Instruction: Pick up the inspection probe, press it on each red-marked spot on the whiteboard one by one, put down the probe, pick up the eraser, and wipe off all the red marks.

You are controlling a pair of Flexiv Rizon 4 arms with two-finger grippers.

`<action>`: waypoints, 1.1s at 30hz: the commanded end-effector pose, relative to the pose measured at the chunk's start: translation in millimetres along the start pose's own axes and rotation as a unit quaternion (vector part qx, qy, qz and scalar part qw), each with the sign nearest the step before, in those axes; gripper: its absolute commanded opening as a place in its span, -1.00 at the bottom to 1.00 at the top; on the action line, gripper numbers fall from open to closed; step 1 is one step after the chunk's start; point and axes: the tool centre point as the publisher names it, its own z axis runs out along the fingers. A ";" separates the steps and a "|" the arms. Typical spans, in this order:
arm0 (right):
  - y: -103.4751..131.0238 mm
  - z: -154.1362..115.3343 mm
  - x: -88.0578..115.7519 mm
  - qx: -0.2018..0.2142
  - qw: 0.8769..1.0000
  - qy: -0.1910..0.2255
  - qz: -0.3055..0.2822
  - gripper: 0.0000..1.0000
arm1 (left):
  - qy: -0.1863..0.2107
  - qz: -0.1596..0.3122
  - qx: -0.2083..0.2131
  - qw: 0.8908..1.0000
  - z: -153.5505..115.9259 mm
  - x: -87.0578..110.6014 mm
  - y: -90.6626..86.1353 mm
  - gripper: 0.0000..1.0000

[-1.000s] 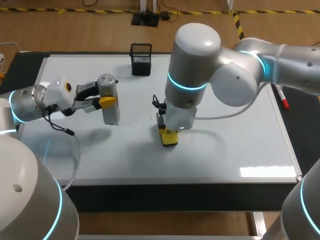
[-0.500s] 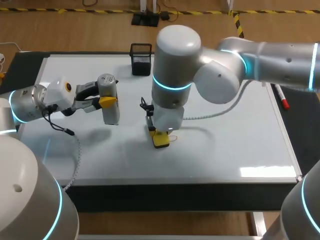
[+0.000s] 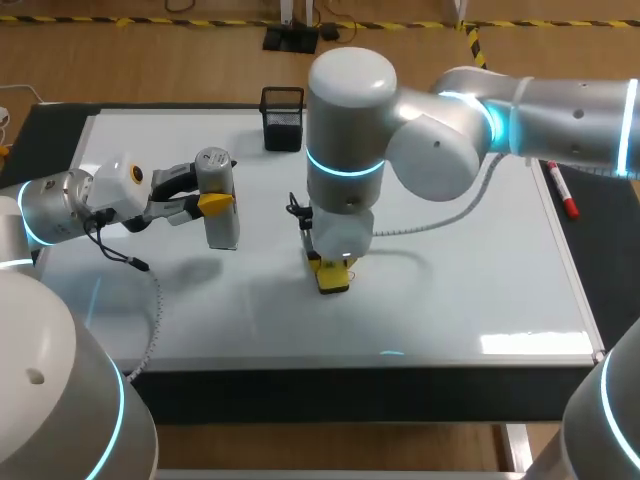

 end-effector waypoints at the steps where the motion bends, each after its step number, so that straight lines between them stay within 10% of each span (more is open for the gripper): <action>1: 3.2 7.4 23.3 0.001 1.000 -0.004 0.005 -1.00 | -0.001 0.001 0.000 1.000 0.6 0.5 -1.0 -1.00; 33: -29.5 -41.1 85.2 0.009 1.000 0.007 0.008 -1.00 | -0.001 0.001 0.000 1.000 0.6 0.5 -1.0 -1.00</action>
